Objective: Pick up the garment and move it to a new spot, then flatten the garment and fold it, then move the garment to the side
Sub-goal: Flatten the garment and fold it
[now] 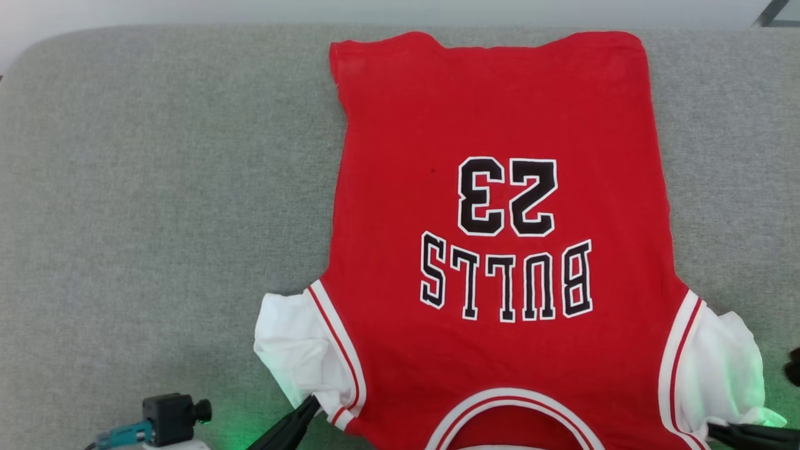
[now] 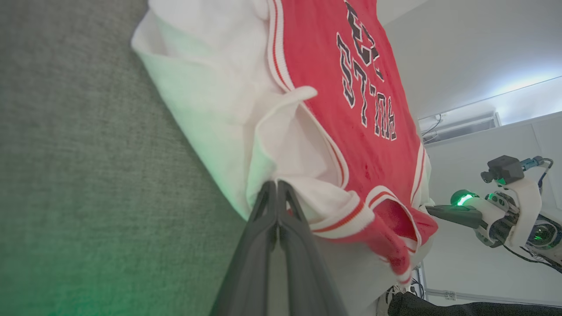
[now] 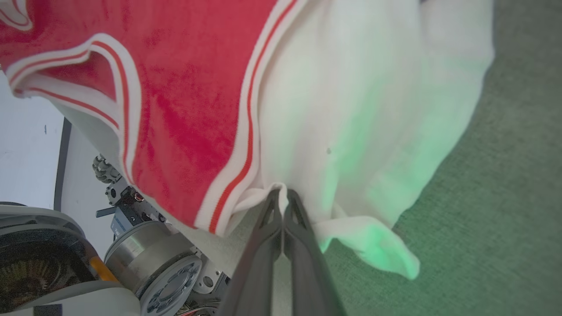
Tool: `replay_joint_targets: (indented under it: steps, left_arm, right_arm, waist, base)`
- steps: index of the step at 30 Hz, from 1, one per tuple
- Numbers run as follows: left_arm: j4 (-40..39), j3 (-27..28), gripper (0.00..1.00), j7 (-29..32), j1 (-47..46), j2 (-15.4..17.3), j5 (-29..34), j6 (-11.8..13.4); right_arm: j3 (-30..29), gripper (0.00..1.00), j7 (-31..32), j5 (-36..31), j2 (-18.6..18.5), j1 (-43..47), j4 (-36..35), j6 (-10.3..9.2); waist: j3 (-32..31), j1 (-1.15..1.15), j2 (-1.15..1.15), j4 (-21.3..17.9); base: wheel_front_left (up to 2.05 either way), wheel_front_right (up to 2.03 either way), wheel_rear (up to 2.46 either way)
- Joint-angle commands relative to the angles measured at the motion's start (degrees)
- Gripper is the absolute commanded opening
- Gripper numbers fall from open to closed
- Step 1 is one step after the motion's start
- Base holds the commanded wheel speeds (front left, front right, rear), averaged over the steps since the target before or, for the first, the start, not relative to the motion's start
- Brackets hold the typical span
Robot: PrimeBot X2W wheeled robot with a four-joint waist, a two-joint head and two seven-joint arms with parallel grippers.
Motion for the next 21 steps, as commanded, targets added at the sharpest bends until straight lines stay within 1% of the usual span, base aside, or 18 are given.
replay_joint_targets:
  steps: [1, 4, 7, 10, 14, 15, 16, 17, 18, 19, 21]
  left_arm:
    - [1.0, -0.6, 0.00, 0.1, -1.0, -0.5, 0.1, 0.1]
    - [3.1, -2.1, 0.00, 0.6, -2.2, -1.1, 0.5, 0.1]
    - [4.6, -3.5, 0.00, 0.6, -3.1, -1.7, 0.3, 0.1]
    - [6.0, -4.8, 0.00, 0.8, -3.8, -1.9, 0.7, 0.1]
    - [6.7, -5.9, 0.00, 0.3, -4.7, -2.0, 0.3, 0.1]
    - [6.9, -6.1, 0.00, 0.1, -4.8, -1.9, 0.2, 0.1]
    - [6.9, -6.3, 0.00, 0.0, -4.9, -1.7, 0.1, 0.1]
    - [6.9, -6.4, 0.00, -0.3, -5.0, -1.5, 0.1, 0.1]
    - [6.7, -6.5, 0.00, -0.5, -5.0, -1.3, 0.0, 0.1]
    - [6.7, -6.5, 0.00, -0.5, -5.0, -1.3, 0.0, 0.1]
    - [6.1, -6.7, 0.00, -1.0, -5.1, -0.7, 0.5, 0.1]
  right_arm:
    - [-0.4, 0.00, 1.1, -1.0, 1.9, 0.8, 1.1, -0.06]
    - [-1.2, 0.00, 3.2, -3.7, 5.0, 1.3, 3.9, -0.07]
    - [-2.3, 0.00, 4.8, -5.8, 9.1, 1.6, 6.6, -0.11]
    - [-3.4, 0.00, 6.6, -9.4, 12.1, 1.8, 10.0, -0.51]
    - [-5.6, 0.00, 8.0, -12.6, 16.3, 2.7, 11.5, -0.55]
    - [-6.6, 0.04, 7.9, -13.2, 17.3, 2.8, 11.5, -0.55]
    - [-7.6, 0.31, 7.6, -13.4, 18.4, 2.7, 11.3, -0.55]
    - [-8.9, 0.50, 7.4, -13.5, 19.1, 2.8, 10.9, -0.54]
    - [-10.2, 1.00, 7.3, -13.8, 19.4, 3.0, 10.3, -0.51]
    - [-10.2, 1.00, 7.3, -13.8, 19.4, 3.0, 10.3, -0.51]
    - [-13.6, 1.00, 7.2, -13.3, 19.1, 3.6, 8.8, -0.49]
  waist:
    - [0.4, 0.00, 0.00, 0.2]
    - [0.9, 0.00, 0.00, 0.2]
    - [1.2, 0.00, 0.00, -0.1]
    - [1.4, 0.00, 0.00, -0.1]
    - [1.3, 0.00, 0.00, -0.3]
    - [1.3, 0.00, 0.00, -0.4]
    - [1.2, 0.00, 0.00, -0.6]
    - [1.1, 0.00, 0.00, -0.8]
    - [1.0, 0.00, 0.00, -0.9]
    - [1.0, 0.00, 0.00, -0.9]
    - [0.7, 0.00, 0.00, -1.1]
  base:
    - [0.00, 0.00, 0.00]
    - [0.00, 0.00, 0.00]
    - [0.00, 0.00, 0.00]
    - [0.00, 0.00, 0.00]
    - [0.00, 0.00, 0.00]
    - [0.00, 0.00, 0.00]
    - [0.00, 0.00, 0.00]
    - [0.00, 0.00, 0.00]
    - [0.00, 0.00, 0.00]
    - [0.00, 0.00, 0.00]
    - [0.00, 0.00, 0.00]
